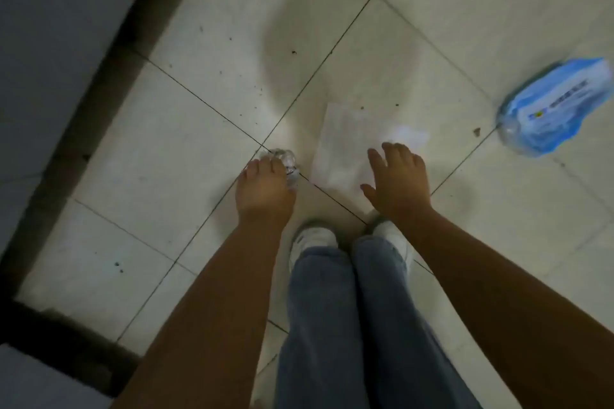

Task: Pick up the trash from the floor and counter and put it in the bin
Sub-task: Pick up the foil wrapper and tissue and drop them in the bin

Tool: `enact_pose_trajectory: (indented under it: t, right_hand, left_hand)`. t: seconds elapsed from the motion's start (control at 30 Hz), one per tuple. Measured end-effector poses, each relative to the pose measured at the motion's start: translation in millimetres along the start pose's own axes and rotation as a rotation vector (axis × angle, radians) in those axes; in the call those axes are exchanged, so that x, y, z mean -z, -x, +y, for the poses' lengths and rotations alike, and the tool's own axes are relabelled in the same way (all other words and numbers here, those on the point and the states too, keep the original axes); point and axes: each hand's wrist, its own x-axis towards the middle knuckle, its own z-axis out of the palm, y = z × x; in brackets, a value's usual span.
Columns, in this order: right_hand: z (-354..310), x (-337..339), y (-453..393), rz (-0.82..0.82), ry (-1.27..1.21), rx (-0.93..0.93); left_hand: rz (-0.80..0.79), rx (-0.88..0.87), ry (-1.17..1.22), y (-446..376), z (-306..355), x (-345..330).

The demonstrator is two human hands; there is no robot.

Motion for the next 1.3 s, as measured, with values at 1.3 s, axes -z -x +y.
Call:
enact_pose_trajectory:
  t: [1.3]
  right_hand:
    - [406, 212, 431, 0.592, -1.471, -1.080]
  left_hand:
    - [-0.021, -0.569, 0.244, 346, 493, 280]
